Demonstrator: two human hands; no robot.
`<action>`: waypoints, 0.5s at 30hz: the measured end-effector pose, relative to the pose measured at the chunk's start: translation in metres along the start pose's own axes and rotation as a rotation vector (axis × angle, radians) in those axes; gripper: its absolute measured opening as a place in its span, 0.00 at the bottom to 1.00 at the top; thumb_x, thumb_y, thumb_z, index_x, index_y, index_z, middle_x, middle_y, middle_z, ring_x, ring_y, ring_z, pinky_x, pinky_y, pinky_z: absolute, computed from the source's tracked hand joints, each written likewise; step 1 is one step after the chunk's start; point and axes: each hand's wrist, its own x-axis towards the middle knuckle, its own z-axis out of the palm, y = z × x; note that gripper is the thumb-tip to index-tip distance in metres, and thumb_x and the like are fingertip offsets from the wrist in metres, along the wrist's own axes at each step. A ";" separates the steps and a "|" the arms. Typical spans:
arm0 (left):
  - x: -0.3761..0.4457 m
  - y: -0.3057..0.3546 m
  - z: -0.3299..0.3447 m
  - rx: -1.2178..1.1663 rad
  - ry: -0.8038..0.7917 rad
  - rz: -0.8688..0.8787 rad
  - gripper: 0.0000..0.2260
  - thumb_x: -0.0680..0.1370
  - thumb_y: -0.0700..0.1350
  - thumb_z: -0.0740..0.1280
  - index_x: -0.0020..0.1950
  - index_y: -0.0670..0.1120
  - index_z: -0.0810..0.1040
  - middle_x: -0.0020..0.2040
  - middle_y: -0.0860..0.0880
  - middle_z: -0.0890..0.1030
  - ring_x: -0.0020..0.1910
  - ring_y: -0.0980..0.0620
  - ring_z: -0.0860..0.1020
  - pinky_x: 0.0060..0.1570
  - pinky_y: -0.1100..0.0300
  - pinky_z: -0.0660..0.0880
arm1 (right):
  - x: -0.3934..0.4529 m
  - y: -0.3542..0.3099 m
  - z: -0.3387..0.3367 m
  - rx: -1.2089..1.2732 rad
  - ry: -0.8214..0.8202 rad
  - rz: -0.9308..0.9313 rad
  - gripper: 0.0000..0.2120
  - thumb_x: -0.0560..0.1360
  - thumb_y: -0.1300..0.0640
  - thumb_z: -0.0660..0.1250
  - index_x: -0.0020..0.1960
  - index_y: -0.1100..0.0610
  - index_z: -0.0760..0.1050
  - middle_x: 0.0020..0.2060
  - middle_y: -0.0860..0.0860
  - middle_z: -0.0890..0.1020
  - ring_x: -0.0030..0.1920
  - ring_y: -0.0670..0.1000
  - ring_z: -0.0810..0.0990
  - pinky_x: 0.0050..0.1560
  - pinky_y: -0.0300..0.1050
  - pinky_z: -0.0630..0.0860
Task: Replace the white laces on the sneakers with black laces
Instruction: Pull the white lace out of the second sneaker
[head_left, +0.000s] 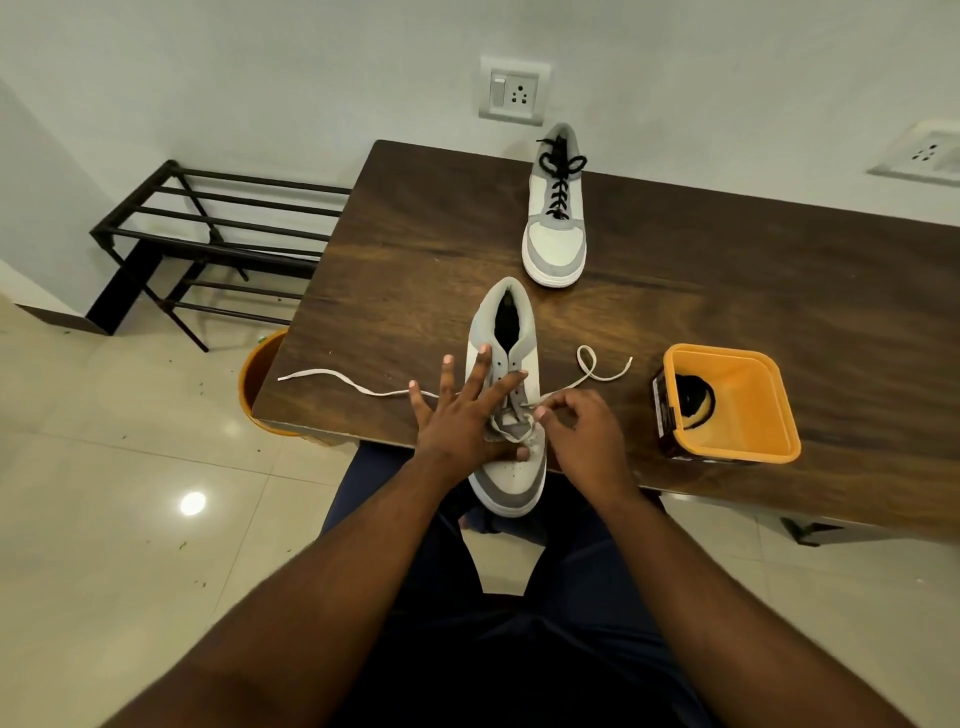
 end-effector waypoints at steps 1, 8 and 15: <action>0.000 0.000 0.000 0.005 0.002 -0.003 0.46 0.66 0.71 0.69 0.72 0.74 0.39 0.76 0.60 0.28 0.76 0.42 0.30 0.66 0.26 0.35 | 0.003 -0.001 0.002 0.004 -0.013 0.017 0.03 0.75 0.51 0.69 0.45 0.50 0.78 0.45 0.45 0.79 0.47 0.47 0.79 0.52 0.55 0.77; -0.002 -0.001 0.001 0.037 0.011 -0.002 0.45 0.66 0.73 0.67 0.72 0.74 0.38 0.75 0.59 0.27 0.76 0.41 0.30 0.66 0.25 0.36 | 0.018 -0.006 0.016 -0.087 -0.150 0.104 0.07 0.74 0.54 0.70 0.38 0.54 0.77 0.33 0.46 0.80 0.36 0.47 0.78 0.39 0.43 0.73; -0.002 -0.003 0.002 -0.004 0.026 0.005 0.45 0.66 0.71 0.69 0.72 0.75 0.40 0.75 0.62 0.27 0.76 0.41 0.31 0.66 0.25 0.36 | 0.017 0.008 -0.007 0.142 -0.147 0.302 0.07 0.75 0.60 0.69 0.38 0.56 0.79 0.35 0.50 0.81 0.37 0.48 0.76 0.38 0.42 0.71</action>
